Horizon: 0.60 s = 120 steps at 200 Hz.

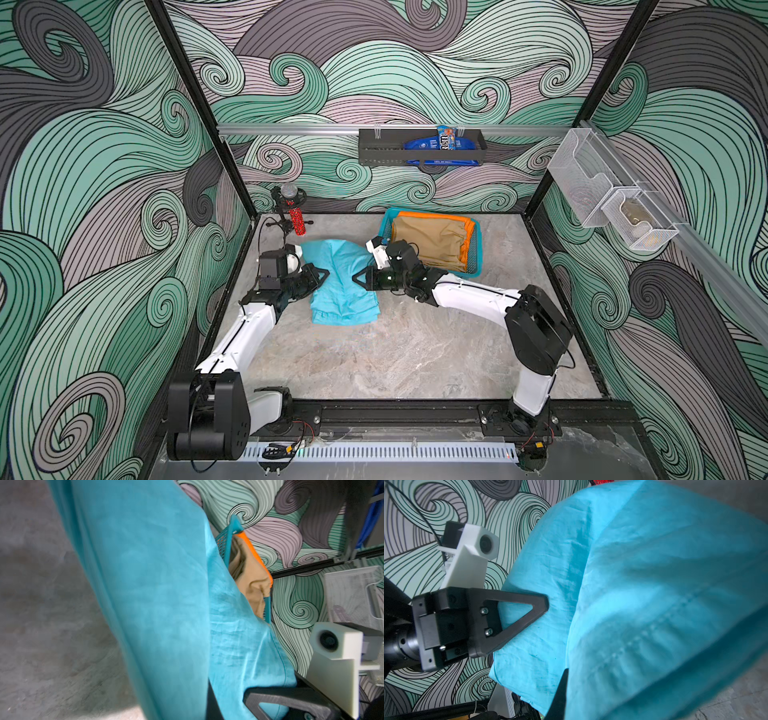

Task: Put the folded long pants in the basket
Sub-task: Pick up the long pant at the center of the board, then place the long pant in the basket.

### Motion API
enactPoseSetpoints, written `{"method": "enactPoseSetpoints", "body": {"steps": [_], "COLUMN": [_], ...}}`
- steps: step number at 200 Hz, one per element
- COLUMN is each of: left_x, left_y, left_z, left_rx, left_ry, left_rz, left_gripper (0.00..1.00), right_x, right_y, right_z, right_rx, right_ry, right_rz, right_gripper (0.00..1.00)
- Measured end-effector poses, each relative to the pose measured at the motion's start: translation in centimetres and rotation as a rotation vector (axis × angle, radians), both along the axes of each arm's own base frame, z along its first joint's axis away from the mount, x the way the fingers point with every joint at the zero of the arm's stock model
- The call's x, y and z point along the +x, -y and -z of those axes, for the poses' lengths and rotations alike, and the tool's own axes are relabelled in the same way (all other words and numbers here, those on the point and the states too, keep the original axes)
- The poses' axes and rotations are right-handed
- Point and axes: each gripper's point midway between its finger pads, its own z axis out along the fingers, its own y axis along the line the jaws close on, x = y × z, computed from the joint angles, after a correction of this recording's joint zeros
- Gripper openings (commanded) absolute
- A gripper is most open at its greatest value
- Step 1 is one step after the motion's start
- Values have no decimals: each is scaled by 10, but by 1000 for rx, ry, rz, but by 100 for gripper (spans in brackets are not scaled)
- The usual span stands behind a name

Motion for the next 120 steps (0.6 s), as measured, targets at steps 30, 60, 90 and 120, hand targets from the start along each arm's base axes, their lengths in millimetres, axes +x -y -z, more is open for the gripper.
{"method": "enactPoseSetpoints", "body": {"steps": [30, 60, 90, 120], "left_x": [24, 55, 89, 113], "left_y": [20, 69, 127, 181], "left_z": [-38, -66, -79, -75], "left_rx": [-20, -35, -72, -103], "left_ry": [70, 133, 174, 182], "left_rz": [55, 156, 244, 317], "left_gripper": [0, 0, 0, 0], "right_x": [18, 48, 80, 101], "right_y": [18, 71, 144, 207], "right_z": [-40, -58, -62, -54], "right_rx": [-8, -20, -31, -50], "right_ry": [102, 130, 126, 95], "right_rz": [29, 116, 233, 325], "right_gripper": [0, 0, 0, 0]}}
